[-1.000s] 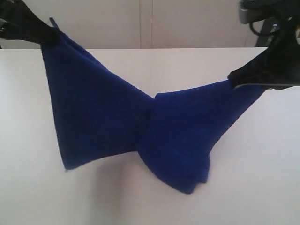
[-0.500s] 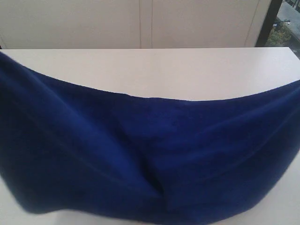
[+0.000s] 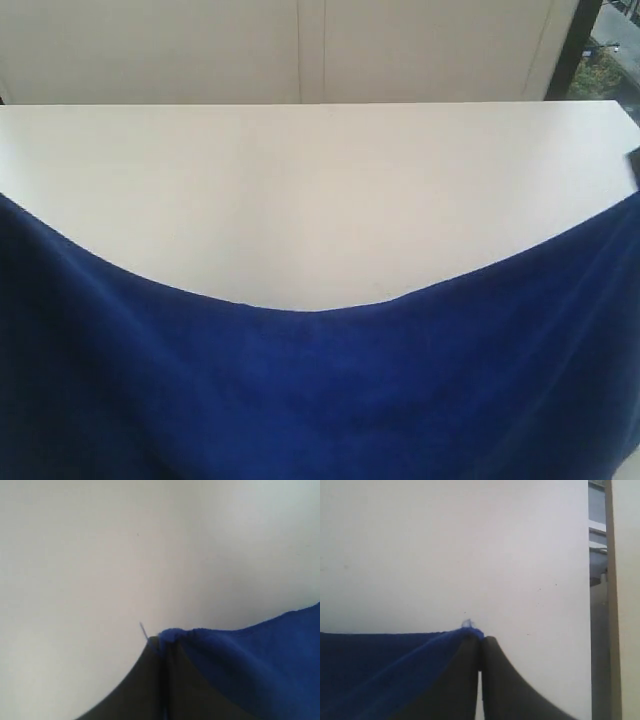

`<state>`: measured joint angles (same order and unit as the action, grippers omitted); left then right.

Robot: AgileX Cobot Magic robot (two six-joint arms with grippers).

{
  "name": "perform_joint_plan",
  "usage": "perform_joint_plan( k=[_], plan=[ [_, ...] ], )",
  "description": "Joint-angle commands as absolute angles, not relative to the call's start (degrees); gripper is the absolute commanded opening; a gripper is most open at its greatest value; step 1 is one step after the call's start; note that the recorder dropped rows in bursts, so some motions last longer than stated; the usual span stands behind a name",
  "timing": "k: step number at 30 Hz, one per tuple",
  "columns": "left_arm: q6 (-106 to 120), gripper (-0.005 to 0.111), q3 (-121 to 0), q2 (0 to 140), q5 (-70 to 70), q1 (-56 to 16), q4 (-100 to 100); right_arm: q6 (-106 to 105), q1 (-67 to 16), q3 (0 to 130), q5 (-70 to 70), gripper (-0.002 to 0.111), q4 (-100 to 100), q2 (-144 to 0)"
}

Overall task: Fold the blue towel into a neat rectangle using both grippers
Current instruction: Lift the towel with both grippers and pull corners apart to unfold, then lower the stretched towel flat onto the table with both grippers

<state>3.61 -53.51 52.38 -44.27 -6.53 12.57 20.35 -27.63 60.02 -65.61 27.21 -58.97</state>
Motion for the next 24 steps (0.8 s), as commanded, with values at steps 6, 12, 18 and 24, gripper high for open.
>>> perform_joint_plan(
  k=[6, 12, 18, 24],
  plan=[
    [3.0, 0.000, -45.5, 76.7, -11.4, -6.4, 13.2, 43.2, -27.0, 56.6, -50.2, 0.000, 49.5, -82.9],
    [1.0, 0.000, -45.5, 89.3, 6.1, -6.4, 13.3, 52.3, -23.2, 56.7, -40.7, 0.000, 55.9, -94.6],
    [-0.4, 0.000, -45.5, 96.8, 20.4, -6.4, 13.3, 60.9, -18.6, 58.5, -36.9, 0.000, 64.5, -101.5],
    [-0.5, 0.000, -49.0, 101.6, 23.0, -6.4, 13.3, 61.8, -13.8, 62.8, -33.9, 0.000, 65.4, -105.1]
  ],
)
